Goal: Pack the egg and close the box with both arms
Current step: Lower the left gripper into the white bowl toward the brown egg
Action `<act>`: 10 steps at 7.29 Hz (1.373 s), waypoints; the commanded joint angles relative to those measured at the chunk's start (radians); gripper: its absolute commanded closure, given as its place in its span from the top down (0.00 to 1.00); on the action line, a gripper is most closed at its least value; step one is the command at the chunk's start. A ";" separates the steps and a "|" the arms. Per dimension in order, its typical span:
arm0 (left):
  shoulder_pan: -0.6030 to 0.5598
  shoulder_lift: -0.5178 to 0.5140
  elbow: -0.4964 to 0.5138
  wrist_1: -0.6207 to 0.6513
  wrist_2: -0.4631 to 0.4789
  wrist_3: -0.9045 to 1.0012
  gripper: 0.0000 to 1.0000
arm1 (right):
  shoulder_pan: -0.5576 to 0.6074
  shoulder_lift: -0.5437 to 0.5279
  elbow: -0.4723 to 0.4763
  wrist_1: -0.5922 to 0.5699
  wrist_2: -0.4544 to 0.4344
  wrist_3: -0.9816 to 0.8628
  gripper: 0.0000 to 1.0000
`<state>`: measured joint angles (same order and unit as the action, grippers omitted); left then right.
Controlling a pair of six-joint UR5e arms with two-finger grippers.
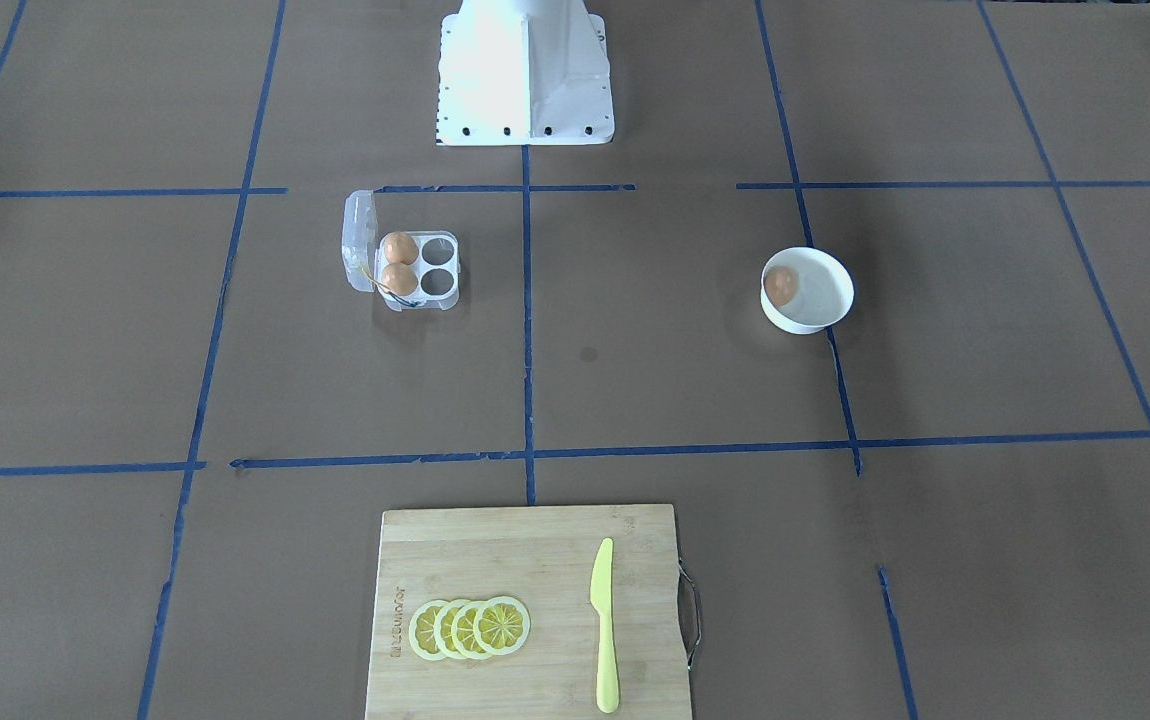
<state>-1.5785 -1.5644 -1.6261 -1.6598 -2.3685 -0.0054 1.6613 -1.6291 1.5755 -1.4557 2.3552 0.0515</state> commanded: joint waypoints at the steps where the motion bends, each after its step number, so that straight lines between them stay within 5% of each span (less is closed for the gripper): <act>1: 0.000 -0.003 -0.027 0.000 0.002 0.004 1.00 | 0.000 0.002 0.003 0.000 0.004 0.001 1.00; 3: 0.003 -0.046 -0.113 0.002 0.008 -0.002 1.00 | 0.000 0.000 0.008 0.001 0.009 -0.001 1.00; 6: 0.052 -0.147 -0.109 -0.088 -0.008 -0.010 1.00 | 0.000 0.005 0.020 0.029 0.041 -0.001 1.00; 7: 0.114 -0.149 -0.107 -0.106 -0.074 -0.113 1.00 | -0.002 0.002 0.012 0.031 0.049 0.001 1.00; 10: 0.341 -0.145 -0.235 -0.175 -0.012 -0.608 1.00 | -0.003 0.000 -0.015 0.051 0.067 0.046 1.00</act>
<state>-1.3279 -1.7145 -1.7886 -1.8214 -2.3957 -0.3933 1.6588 -1.6285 1.5747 -1.4093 2.4103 0.0624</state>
